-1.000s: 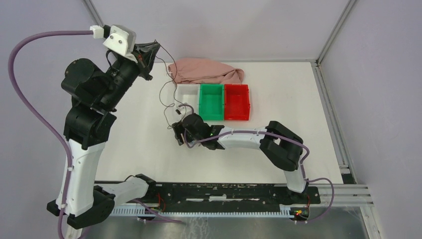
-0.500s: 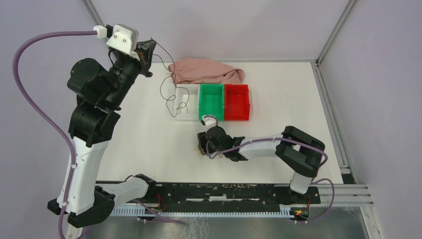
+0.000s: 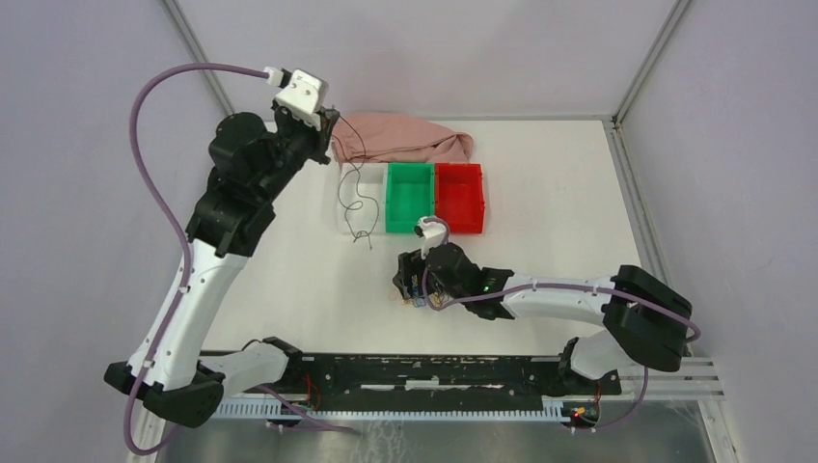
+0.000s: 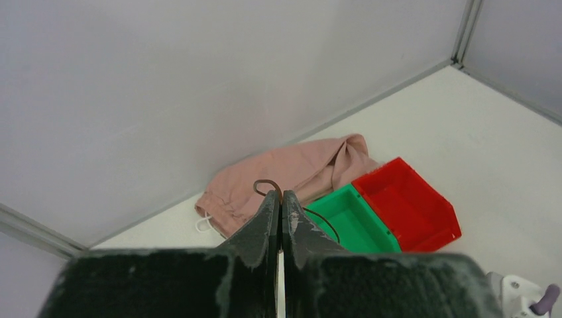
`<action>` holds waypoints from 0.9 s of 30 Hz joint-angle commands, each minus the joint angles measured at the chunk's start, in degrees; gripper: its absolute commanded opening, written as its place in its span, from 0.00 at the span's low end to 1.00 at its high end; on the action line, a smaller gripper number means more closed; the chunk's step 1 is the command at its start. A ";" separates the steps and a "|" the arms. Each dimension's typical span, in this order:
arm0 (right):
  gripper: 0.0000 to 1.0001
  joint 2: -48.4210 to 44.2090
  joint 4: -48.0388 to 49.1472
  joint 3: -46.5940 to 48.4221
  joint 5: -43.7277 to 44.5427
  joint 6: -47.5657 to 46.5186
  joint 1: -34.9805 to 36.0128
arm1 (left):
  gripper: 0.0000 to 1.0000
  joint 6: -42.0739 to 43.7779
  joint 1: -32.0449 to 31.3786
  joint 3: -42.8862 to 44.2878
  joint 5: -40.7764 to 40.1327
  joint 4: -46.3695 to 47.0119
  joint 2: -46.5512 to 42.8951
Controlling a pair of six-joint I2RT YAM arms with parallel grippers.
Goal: Untangle the cables
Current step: Move the cable to the center of the board.
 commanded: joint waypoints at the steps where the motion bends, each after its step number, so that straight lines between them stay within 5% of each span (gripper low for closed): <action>1: 0.80 -4.73 -1.01 2.38 0.21 -0.22 0.06 | 0.03 1.92 0.11 -3.54 2.38 5.31 -0.09; 27: 0.81 -14.28 -2.94 -1.75 6.40 2.68 -0.09 | 0.03 10.42 0.49 3.25 -3.82 12.73 10.15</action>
